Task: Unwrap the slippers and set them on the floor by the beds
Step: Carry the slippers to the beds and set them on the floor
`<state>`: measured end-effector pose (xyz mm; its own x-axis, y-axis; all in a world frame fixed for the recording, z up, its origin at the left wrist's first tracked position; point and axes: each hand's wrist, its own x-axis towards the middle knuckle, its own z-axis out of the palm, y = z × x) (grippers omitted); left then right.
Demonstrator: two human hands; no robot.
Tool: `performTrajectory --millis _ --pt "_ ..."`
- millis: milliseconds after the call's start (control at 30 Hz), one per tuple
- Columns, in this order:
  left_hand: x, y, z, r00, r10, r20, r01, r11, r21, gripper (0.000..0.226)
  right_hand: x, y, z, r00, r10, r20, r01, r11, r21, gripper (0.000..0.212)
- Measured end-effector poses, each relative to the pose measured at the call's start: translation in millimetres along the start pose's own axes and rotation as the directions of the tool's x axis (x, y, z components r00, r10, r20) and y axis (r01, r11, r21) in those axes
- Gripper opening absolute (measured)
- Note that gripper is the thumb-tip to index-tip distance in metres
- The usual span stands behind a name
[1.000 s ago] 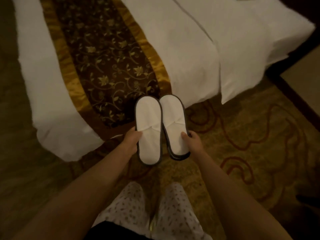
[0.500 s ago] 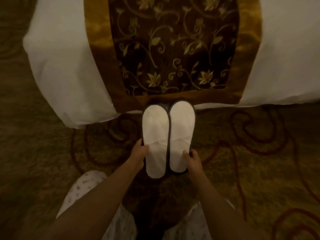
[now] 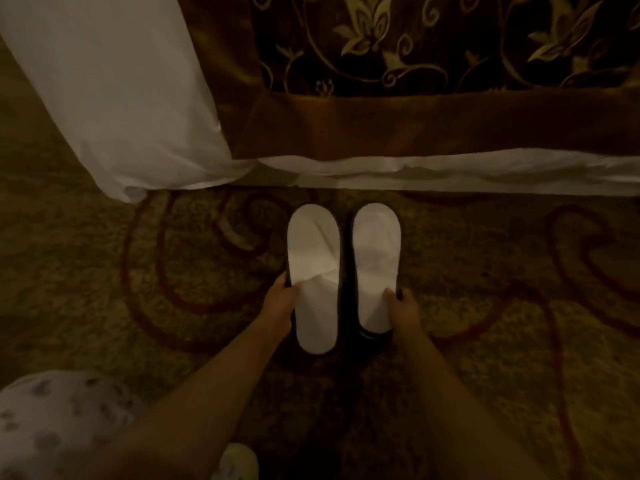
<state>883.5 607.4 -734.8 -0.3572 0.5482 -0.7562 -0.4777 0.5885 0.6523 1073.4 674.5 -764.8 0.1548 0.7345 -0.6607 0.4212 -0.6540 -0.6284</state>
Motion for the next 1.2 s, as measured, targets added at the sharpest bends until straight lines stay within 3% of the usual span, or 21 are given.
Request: performTrajectory --millis 167,267,367,433,500,567,633,833,933,1067,1200 --pt "16.5 3.3 4.0 1.0 -0.005 0.023 0.005 1.0 -0.01 0.045 34.6 -6.9 4.6 0.997 -0.068 -0.025 0.063 0.988 -0.14 0.047" --pt "21.3 5.7 5.6 1.0 -0.012 0.027 0.012 1.0 0.0 0.045 42.4 -9.4 6.2 0.99 -0.136 -0.049 0.114 0.942 -0.316 0.047" --pt "18.8 12.3 7.6 1.0 0.027 0.01 -0.028 0.995 0.092 0.046 36.5 -17.8 1.3 0.97 -0.237 -0.055 0.162 0.798 -0.581 0.045" --pt "8.7 22.2 8.9 0.995 0.104 -0.001 -0.101 0.967 0.236 0.044 22.3 -30.4 -6.9 0.94 -0.342 0.014 0.249 0.655 -0.714 0.044" --pt "-9.8 36.7 6.4 0.973 0.232 0.015 -0.214 0.869 0.447 0.043 -1.3 -49.6 -18.5 0.86 -0.492 0.136 0.412 0.51 -0.755 0.048" --pt "-33.1 55.4 1.1 0.935 0.336 0.116 -0.324 0.671 0.667 0.044 -35.0 -74.8 -31.2 0.755 -0.601 0.26 0.566 0.399 -0.722 0.055" --pt "-62.4 83.4 -4.4 0.918 0.324 0.23 -0.367 0.469 0.803 0.046 -74.8 -105.9 -43.5 0.693 -0.636 0.338 0.636 0.32 -0.702 0.062" --pt "-177.0 195.9 -1.8 0.831 0.258 0.492 -0.486 -0.094 0.869 0.052 -183.1 -209.6 -78.7 0.63 -0.582 0.515 0.694 0.124 -0.709 0.071" --pt "-229.9 260.9 -2.0 0.789 0.268 0.553 -0.518 -0.195 0.833 0.059 -228.3 -268.5 -95.6 0.638 -0.584 0.502 0.693 0.151 -0.705 0.052" --pt "-294.4 348.1 -12.5 0.749 0.336 0.571 -0.536 -0.199 0.82 0.062 -289.8 -356.7 -118.2 0.648 -0.579 0.495 0.688 0.166 -0.707 0.03" --pt "-354.3 440.8 -33.9 0.699 0.394 0.596 -0.557 -0.223 0.8 0.062 -356.4 -452.3 -133.7 0.595 -0.614 0.519 0.725 0.132 -0.676 0.025"
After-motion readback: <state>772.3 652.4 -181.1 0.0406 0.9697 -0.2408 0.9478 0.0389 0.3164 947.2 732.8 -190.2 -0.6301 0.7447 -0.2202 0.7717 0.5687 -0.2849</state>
